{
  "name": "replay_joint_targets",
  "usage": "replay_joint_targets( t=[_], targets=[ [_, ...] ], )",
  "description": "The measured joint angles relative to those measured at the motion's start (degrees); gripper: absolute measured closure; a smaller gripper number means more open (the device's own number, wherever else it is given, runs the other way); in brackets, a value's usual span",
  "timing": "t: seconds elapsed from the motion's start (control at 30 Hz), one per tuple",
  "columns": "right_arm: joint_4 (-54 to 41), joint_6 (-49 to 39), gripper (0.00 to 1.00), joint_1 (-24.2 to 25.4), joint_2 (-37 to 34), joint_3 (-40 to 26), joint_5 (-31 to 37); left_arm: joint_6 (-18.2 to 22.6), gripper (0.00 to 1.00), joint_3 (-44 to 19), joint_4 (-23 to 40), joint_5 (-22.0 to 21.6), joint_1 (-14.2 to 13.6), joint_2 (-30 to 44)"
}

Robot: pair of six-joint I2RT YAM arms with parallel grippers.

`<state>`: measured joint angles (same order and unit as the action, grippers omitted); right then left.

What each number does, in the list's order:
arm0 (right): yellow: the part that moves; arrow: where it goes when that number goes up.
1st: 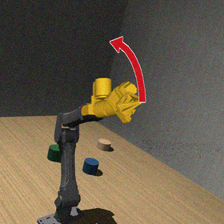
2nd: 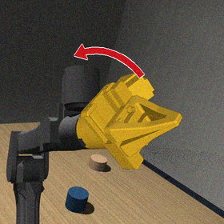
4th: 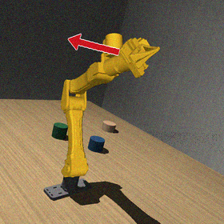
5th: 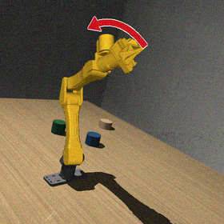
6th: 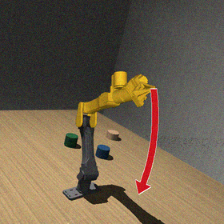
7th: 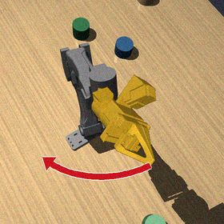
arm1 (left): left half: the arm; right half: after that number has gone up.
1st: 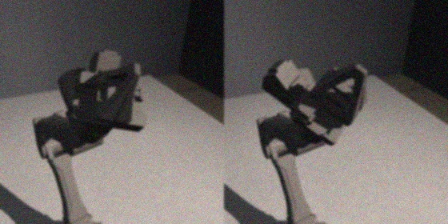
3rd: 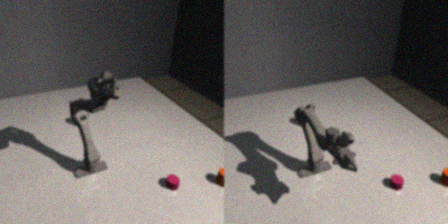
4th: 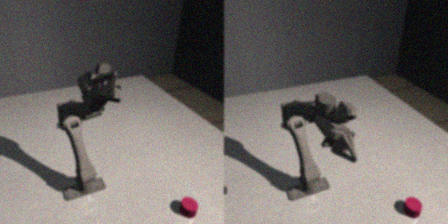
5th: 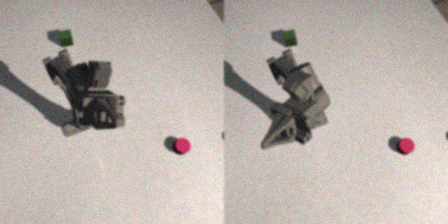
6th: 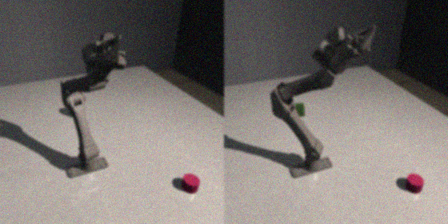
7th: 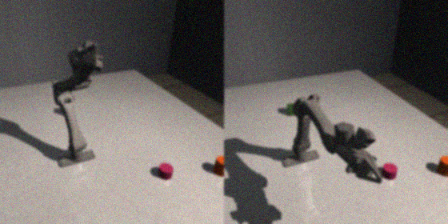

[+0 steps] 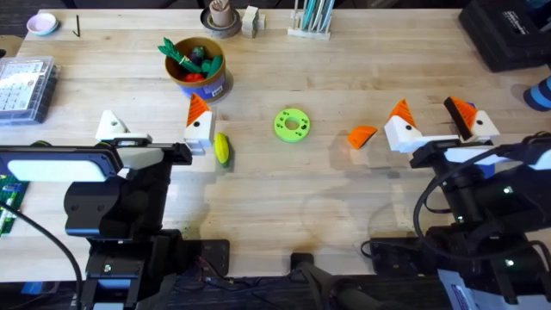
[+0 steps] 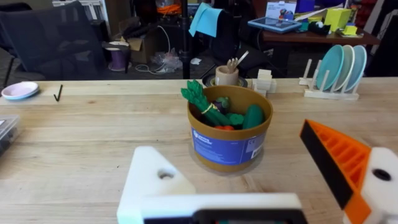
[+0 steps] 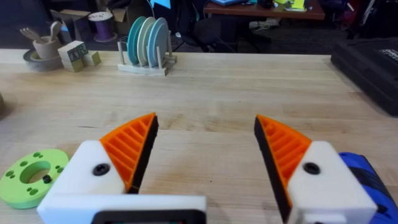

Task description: Pick up the gripper from the table and insert it into the empty holder that is missing its gripper. Then pick up a screw, insert it into the mounting hole, and use the screwdriver to tighten it. Finally, clean up the table by picking up the vegetable and placing it into the bucket.

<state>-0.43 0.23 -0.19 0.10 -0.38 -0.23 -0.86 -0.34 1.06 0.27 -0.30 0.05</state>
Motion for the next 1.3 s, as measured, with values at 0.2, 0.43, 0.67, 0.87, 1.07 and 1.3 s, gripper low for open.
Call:
replay_joint_targets(
  t=[0.2,0.43,0.67,0.87,1.07,1.3],
  targets=[
    [-0.3,0.0,0.01,0.0,0.0,0.0,0.0,0.0,0.008,0.0,0.0,0.0,0.0,0.0],
    [-0.3,0.0,0.01,0.0,0.0,0.0,0.0,0.0,0.008,0.0,0.0,0.0,0.0,0.0],
    [-4.0,1.2,0.01,0.0,0.0,-1.7,0.0,0.0,0.008,-0.1,0.2,-0.1,0.0,0.0],
    [-18.0,2.2,0.01,0.0,-2.0,-8.5,-0.7,0.0,0.008,-6.5,9.5,-2.1,0.0,0.1],
    [-26.2,2.4,0.01,0.0,-9.4,-20.6,-0.8,0.0,0.007,-18.7,22.6,-3.3,0.0,4.7],
    [-36.8,0.9,0.01,0.0,-21.9,-35.7,-1.1,-0.2,0.009,-36.3,37.8,-3.5,0.0,16.9]
  ],
)
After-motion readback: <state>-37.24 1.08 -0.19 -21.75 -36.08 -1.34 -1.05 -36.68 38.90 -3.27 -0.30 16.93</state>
